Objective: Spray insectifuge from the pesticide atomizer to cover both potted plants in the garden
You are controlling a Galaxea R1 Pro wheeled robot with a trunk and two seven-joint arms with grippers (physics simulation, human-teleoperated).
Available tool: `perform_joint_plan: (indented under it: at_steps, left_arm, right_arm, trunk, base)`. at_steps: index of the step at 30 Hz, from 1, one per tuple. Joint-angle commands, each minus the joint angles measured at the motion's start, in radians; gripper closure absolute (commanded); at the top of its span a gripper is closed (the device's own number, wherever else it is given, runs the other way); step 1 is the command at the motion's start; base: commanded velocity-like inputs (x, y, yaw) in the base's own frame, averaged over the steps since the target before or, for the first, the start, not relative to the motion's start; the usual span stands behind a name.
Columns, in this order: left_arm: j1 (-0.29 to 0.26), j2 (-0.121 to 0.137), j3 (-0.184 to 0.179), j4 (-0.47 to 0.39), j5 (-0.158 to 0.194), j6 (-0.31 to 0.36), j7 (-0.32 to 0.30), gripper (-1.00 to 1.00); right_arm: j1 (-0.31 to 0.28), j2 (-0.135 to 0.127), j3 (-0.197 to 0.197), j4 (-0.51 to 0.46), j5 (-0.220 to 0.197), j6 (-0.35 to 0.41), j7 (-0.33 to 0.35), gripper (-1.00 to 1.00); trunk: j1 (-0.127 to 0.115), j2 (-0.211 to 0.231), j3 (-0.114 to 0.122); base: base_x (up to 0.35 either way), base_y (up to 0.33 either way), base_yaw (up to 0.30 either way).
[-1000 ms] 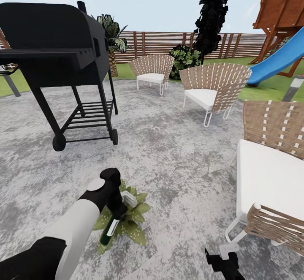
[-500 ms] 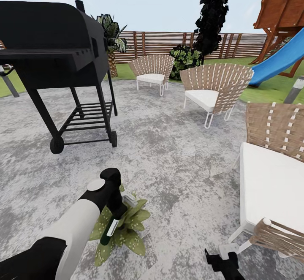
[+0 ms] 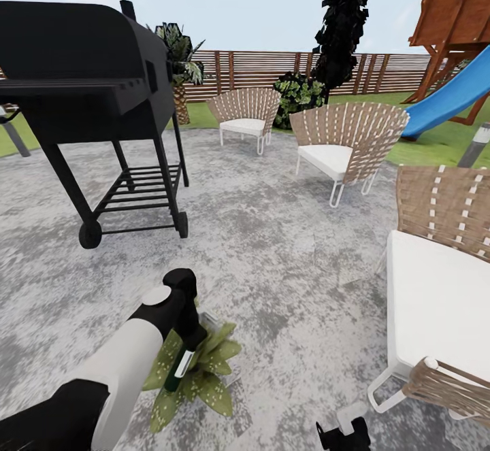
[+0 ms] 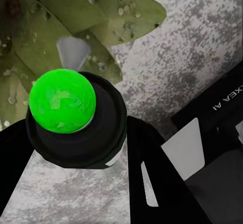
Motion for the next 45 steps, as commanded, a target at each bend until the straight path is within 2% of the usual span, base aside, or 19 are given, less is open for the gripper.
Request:
perform_joint_plan:
  at_steps: [1,12,28,45]
  left_arm:
    - [-0.002,0.000,-0.001,-0.001,-0.010,0.011,-0.010,1.00]
    - [-0.002,0.004,-0.001,0.000,-0.009,0.012,-0.037,1.00]
    - [0.000,0.003,-0.001,0.001,-0.010,0.011,-0.038,1.00]
    - [0.008,0.004,0.001,0.002,-0.010,0.013,-0.038,1.00]
  right_arm:
    - [-0.001,0.000,-0.008,0.001,0.011,-0.003,-0.002,-1.00]
    - [-0.001,0.000,-0.008,0.001,0.011,-0.003,-0.003,-1.00]
    - [-0.001,0.000,-0.009,0.000,0.011,-0.003,-0.005,-1.00]
    - [-0.001,0.000,-0.008,0.000,0.011,-0.003,-0.005,-1.00]
  trunk:
    - [0.000,0.000,-0.001]
    - [0.000,0.000,-0.001]
    - [0.000,0.000,-0.005]
    - [0.000,0.000,-0.005]
  base:
    - [0.105,-0.064,0.000]
    - [0.011,-0.007,0.000]
    - [0.032,-0.011,0.076]
    - [-0.005,-0.039,0.003]
